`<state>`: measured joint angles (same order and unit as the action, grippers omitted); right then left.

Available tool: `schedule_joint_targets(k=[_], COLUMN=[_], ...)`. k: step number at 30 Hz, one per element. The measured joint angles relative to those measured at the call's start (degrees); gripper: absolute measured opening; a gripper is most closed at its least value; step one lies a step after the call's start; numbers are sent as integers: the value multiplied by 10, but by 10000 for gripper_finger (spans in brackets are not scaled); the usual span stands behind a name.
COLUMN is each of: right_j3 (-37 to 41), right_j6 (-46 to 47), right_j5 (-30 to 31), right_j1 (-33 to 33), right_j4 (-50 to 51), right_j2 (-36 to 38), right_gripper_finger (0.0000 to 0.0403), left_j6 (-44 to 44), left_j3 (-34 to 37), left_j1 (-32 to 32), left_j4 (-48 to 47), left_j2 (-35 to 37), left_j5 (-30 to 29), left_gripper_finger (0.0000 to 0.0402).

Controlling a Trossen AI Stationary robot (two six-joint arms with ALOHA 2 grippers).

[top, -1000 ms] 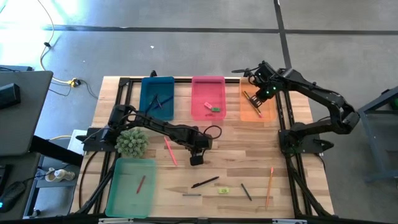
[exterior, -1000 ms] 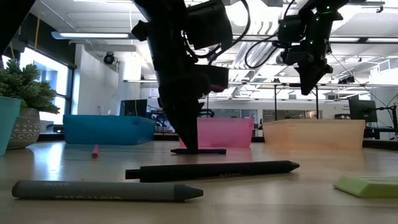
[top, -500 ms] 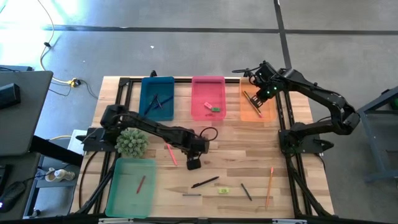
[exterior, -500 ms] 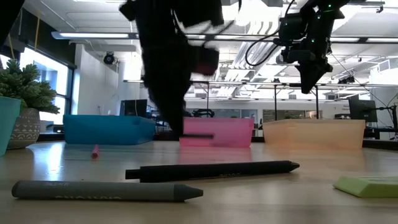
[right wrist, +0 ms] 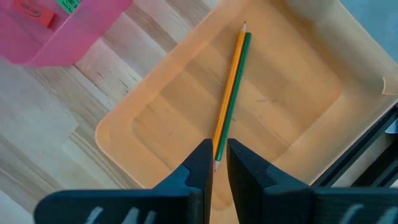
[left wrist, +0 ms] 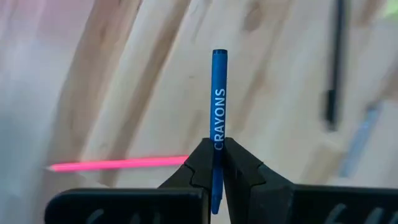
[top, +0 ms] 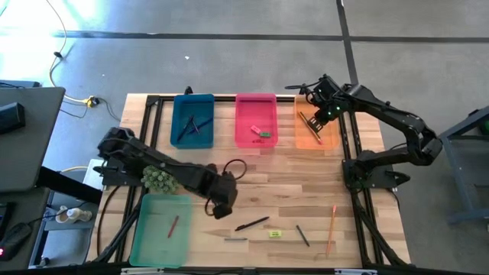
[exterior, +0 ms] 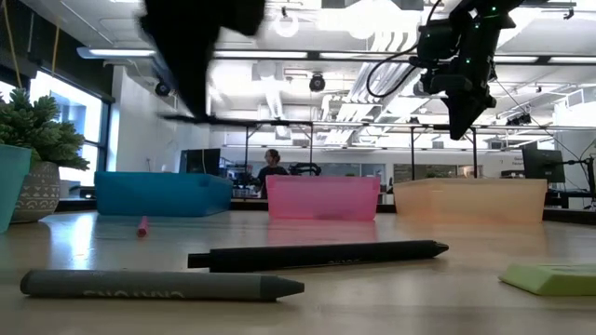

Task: Sort crayons/erasers/pens/pencils in bins
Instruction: Put the blue crayon into the green bin

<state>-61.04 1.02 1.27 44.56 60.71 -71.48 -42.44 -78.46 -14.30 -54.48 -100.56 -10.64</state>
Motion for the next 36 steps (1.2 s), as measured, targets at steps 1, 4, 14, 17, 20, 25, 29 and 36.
schedule_joint_targets(k=[1,4,14,17,20,25,29,36], right_j3=[0,0,0,0,0,0,0,0], right_j6=[0,0,0,0,0,-10,-15,-15], right_j5=[0,0,0,0,0,-19,-22,-22], right_j1=[0,0,0,0,0,0,0,0], right_j4=[-1,-2,-6,-7,-10,-17,-21,-28], right_j2=[0,0,0,0,0,0,0,0], right_gripper_finger=[37,37,37,37,37,37,37,37], left_j6=[-24,-99,-397,-480,-561,-677,-742,-808], left_j3=[-1,0,-2,0,-1,-1,3,55], left_j1=[-11,-48,-190,-235,-276,-333,-363,-371], left_j4=[-1,-50,-174,-205,-220,-255,-251,-182], left_j2=[7,27,52,52,51,51,38,19], left_j5=[-5,-19,-40,-37,-35,-6,6,58], left_gripper_finger=[4,4,3,3,3,3,3,3])
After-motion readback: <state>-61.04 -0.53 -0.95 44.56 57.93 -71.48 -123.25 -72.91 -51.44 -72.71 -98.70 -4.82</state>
